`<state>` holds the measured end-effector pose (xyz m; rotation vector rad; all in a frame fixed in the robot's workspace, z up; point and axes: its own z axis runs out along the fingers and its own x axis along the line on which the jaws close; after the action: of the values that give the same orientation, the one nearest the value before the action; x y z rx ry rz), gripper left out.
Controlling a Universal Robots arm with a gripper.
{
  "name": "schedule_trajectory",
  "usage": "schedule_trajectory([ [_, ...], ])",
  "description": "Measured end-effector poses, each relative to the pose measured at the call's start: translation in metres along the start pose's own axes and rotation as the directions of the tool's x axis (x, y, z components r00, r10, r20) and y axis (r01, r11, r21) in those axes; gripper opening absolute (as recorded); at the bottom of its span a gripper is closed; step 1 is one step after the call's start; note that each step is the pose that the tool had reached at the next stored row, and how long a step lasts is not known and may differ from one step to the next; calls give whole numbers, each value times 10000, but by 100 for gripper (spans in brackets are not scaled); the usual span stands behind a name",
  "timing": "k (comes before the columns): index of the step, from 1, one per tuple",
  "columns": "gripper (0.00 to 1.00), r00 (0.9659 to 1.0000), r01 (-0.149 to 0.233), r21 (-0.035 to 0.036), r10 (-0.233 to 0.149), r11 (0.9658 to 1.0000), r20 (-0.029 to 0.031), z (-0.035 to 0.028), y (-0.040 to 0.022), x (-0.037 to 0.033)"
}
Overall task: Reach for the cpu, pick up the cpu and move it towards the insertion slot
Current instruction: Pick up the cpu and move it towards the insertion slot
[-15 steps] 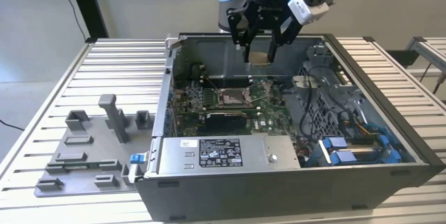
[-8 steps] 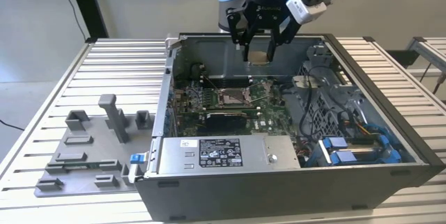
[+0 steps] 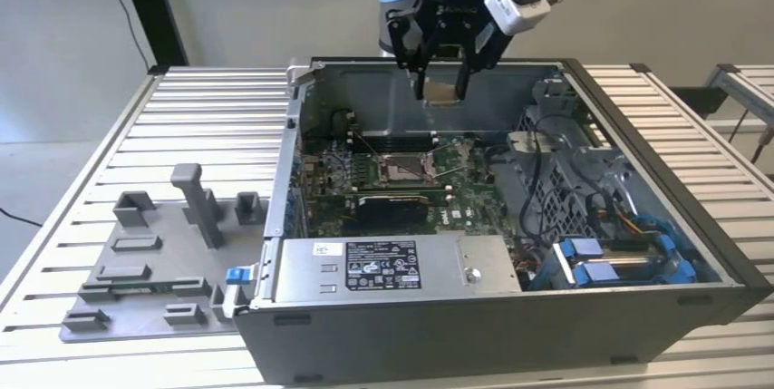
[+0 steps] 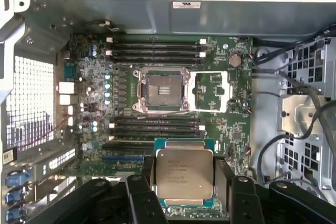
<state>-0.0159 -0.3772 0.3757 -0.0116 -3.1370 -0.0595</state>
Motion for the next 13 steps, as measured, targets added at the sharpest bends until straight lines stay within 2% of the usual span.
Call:
schedule_trajectory([
  [8, 0, 10000, 1, 35, -1, 10000, 0, 69, 327, 56],
  [13, 0, 10000, 0, 37, 0, 10000, 0, 106, 440, 139],
])
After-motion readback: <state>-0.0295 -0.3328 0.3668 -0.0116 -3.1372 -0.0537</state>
